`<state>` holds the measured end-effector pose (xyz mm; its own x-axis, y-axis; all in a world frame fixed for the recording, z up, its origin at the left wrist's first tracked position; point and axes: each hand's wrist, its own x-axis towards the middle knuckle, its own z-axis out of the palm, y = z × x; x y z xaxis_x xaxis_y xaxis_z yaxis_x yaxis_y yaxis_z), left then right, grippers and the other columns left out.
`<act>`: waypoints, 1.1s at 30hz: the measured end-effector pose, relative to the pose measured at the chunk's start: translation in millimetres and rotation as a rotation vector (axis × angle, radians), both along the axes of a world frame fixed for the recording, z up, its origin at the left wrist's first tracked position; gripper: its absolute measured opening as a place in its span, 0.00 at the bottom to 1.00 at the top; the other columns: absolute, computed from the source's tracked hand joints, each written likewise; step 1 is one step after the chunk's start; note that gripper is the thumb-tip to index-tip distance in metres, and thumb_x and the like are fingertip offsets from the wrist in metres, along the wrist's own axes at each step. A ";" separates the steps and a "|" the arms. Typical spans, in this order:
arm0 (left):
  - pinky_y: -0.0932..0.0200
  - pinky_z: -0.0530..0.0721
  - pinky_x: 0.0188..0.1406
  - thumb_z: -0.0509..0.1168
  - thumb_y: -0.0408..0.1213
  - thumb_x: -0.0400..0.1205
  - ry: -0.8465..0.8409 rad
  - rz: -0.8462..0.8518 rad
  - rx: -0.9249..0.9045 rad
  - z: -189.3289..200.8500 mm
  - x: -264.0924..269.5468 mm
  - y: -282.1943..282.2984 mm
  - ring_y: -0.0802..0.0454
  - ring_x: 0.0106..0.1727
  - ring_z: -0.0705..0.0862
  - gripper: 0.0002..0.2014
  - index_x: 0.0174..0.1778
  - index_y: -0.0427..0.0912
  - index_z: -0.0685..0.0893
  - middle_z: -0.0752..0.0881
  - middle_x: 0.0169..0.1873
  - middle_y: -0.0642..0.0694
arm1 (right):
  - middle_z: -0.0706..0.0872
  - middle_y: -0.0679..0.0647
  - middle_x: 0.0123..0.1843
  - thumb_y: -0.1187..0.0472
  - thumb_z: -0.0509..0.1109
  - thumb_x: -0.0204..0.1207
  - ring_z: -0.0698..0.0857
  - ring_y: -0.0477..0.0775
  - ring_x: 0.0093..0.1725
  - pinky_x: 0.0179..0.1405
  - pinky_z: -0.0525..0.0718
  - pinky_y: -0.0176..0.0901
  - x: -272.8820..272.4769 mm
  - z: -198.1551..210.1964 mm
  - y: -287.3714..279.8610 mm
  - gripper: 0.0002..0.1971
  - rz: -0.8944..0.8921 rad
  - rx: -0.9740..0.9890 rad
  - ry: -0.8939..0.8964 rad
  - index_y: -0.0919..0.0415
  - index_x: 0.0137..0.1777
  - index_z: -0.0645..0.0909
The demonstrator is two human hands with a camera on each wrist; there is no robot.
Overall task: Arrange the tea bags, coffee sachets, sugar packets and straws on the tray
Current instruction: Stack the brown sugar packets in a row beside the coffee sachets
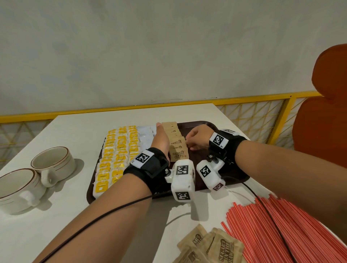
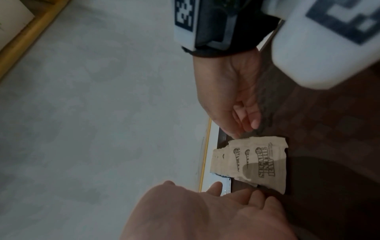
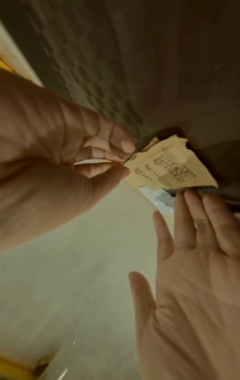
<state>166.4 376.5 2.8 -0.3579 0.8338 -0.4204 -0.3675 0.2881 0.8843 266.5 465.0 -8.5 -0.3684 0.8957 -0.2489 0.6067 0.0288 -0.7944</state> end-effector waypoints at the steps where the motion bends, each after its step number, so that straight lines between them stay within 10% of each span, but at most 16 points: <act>1: 0.46 0.76 0.60 0.39 0.63 0.85 -0.006 0.029 0.009 0.6 -0.9 2.2 0.42 0.52 0.81 0.35 0.80 0.40 0.64 0.78 0.67 0.34 | 0.86 0.57 0.39 0.70 0.72 0.75 0.87 0.54 0.45 0.56 0.88 0.53 -1.9 -0.1 0.9 0.08 -0.003 0.019 -0.002 0.61 0.37 0.80; 7: 0.45 0.73 0.64 0.40 0.66 0.83 -0.011 0.069 -0.021 -7.5 -6.9 18.1 0.46 0.35 0.75 0.37 0.79 0.41 0.65 0.74 0.35 0.40 | 0.84 0.61 0.35 0.68 0.69 0.79 0.82 0.53 0.31 0.41 0.87 0.42 -11.3 -6.0 6.9 0.10 -0.066 -0.040 0.021 0.65 0.36 0.78; 13: 0.39 0.77 0.67 0.41 0.68 0.81 0.017 0.018 -0.016 -20.1 -14.8 30.6 0.38 0.57 0.83 0.36 0.71 0.43 0.71 0.83 0.56 0.35 | 0.89 0.69 0.42 0.71 0.71 0.76 0.85 0.60 0.41 0.60 0.85 0.57 -9.7 -1.0 8.8 0.06 0.042 -0.108 -0.026 0.68 0.37 0.82; 19: 0.42 0.77 0.67 0.41 0.69 0.81 0.038 0.026 -0.026 -21.6 -17.1 35.2 0.42 0.48 0.83 0.38 0.70 0.43 0.74 0.83 0.42 0.39 | 0.91 0.67 0.49 0.63 0.73 0.76 0.87 0.59 0.43 0.61 0.85 0.57 -15.7 -8.3 18.1 0.07 -0.020 -0.083 -0.064 0.68 0.42 0.83; 24: 0.40 0.81 0.63 0.42 0.74 0.75 0.038 0.019 -0.039 -32.8 -19.1 46.5 0.39 0.53 0.87 0.42 0.73 0.47 0.75 0.86 0.55 0.37 | 0.88 0.61 0.40 0.68 0.72 0.76 0.86 0.53 0.37 0.52 0.88 0.46 -13.5 -9.8 18.6 0.03 -0.014 -0.044 -0.017 0.65 0.41 0.82; 33: 0.44 0.79 0.65 0.42 0.65 0.83 0.115 0.057 0.009 -31.2 -22.8 54.3 0.40 0.56 0.82 0.35 0.76 0.42 0.68 0.81 0.57 0.36 | 0.89 0.63 0.41 0.72 0.73 0.74 0.86 0.57 0.40 0.57 0.87 0.56 -14.9 -13.6 29.9 0.08 0.013 -0.003 0.026 0.62 0.37 0.80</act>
